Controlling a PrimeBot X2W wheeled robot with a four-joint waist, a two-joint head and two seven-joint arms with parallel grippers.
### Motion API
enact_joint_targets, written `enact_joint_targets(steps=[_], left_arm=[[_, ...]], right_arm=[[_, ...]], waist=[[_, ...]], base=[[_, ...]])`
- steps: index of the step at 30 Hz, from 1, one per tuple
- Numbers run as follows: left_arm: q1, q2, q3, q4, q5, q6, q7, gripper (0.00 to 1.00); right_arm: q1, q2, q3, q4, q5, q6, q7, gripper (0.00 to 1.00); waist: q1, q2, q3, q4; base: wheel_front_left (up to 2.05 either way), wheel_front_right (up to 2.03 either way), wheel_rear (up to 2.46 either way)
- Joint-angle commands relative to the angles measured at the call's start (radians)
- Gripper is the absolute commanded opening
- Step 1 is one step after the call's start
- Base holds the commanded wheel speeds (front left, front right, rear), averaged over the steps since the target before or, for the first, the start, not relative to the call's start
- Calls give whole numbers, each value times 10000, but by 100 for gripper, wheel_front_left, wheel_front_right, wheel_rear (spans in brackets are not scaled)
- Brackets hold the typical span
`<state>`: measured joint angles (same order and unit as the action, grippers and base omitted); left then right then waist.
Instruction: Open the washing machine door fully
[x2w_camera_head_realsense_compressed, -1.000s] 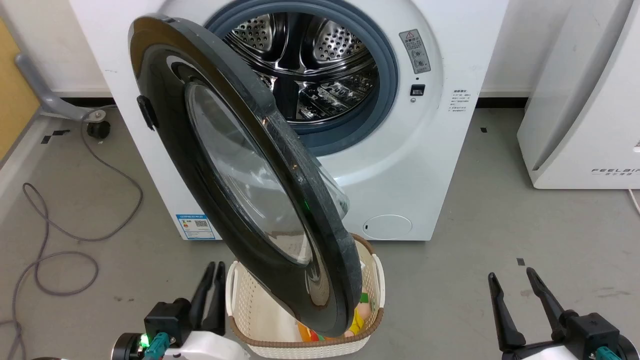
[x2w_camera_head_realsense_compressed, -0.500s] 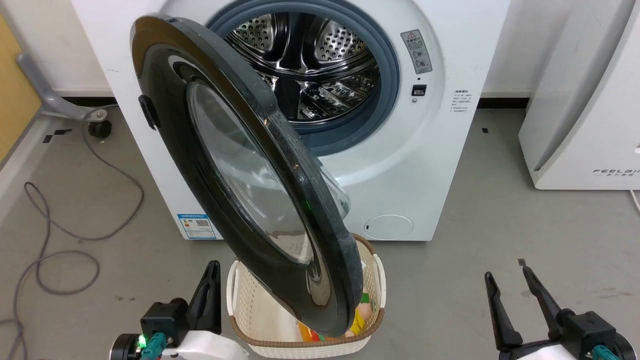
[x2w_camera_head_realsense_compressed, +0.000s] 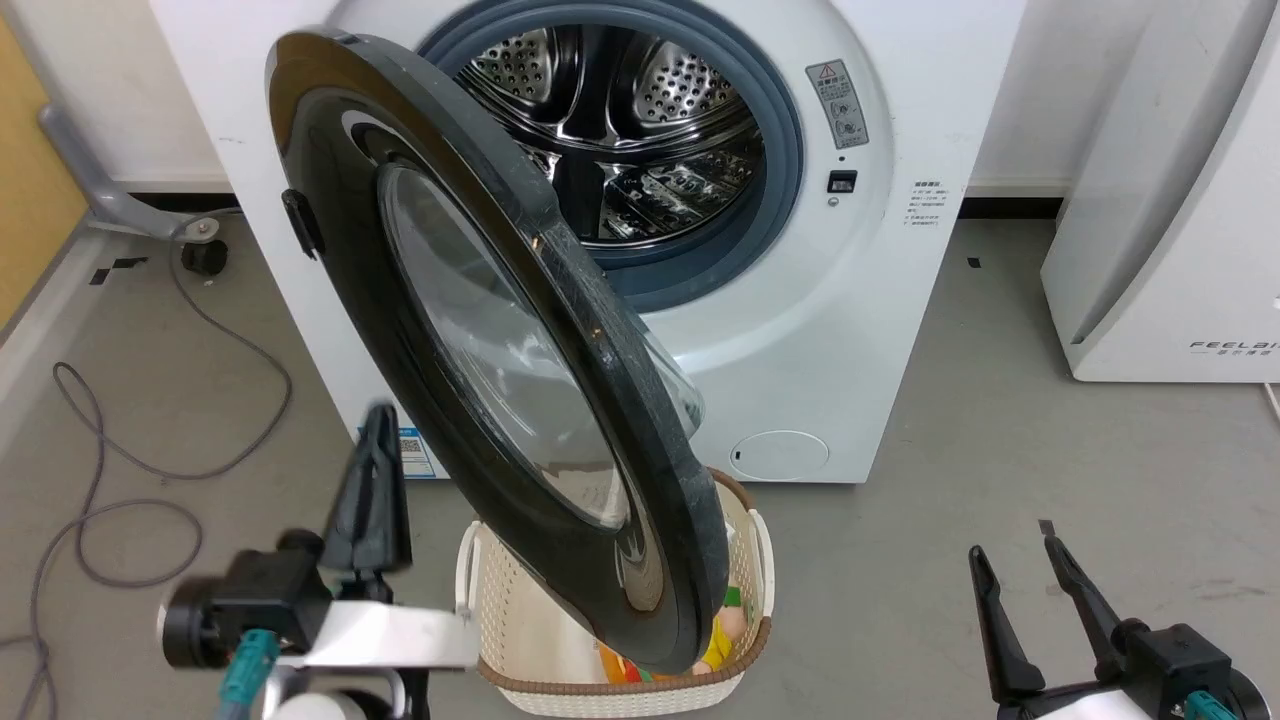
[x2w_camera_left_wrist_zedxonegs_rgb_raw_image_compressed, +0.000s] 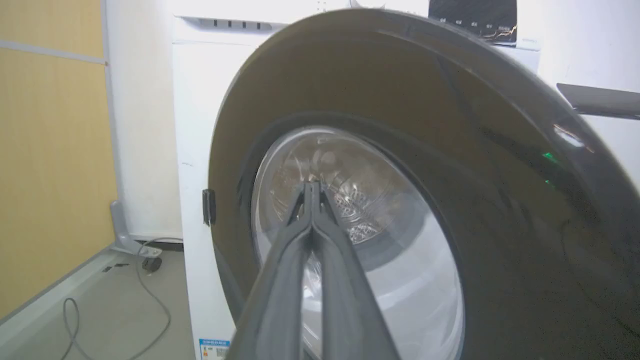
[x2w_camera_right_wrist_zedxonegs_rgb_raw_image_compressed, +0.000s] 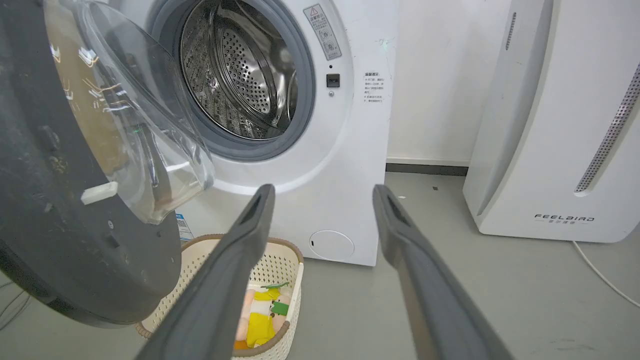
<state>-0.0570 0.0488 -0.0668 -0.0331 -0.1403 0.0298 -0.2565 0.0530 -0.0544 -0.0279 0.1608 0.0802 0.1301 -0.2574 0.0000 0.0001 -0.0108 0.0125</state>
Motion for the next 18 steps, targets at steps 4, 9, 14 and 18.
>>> enact_joint_targets(steps=[4,9,14,18], left_arm=[[-425,14,-66,-1203,248,92,-53,0],[-1138,14,-416,-3124,546,164,-53,0],[-1818,14,-1328,-4269,667,78,-53,0],[-2171,14,-2567,-4434,553,-18,-53,0]], right_arm=[[-95,41,13,49,37,6,-43,100],[-96,41,-19,83,52,6,-43,100],[-76,41,-47,133,62,6,-43,100],[-63,41,-92,157,98,6,-43,100]], waist=[[0,-1,-12,16],[0,-1,-16,30],[0,-1,-60,-22],[0,-1,-78,-77]], base=[[0,0,0],[0,0,0],[0,0,0],[0,0,0]])
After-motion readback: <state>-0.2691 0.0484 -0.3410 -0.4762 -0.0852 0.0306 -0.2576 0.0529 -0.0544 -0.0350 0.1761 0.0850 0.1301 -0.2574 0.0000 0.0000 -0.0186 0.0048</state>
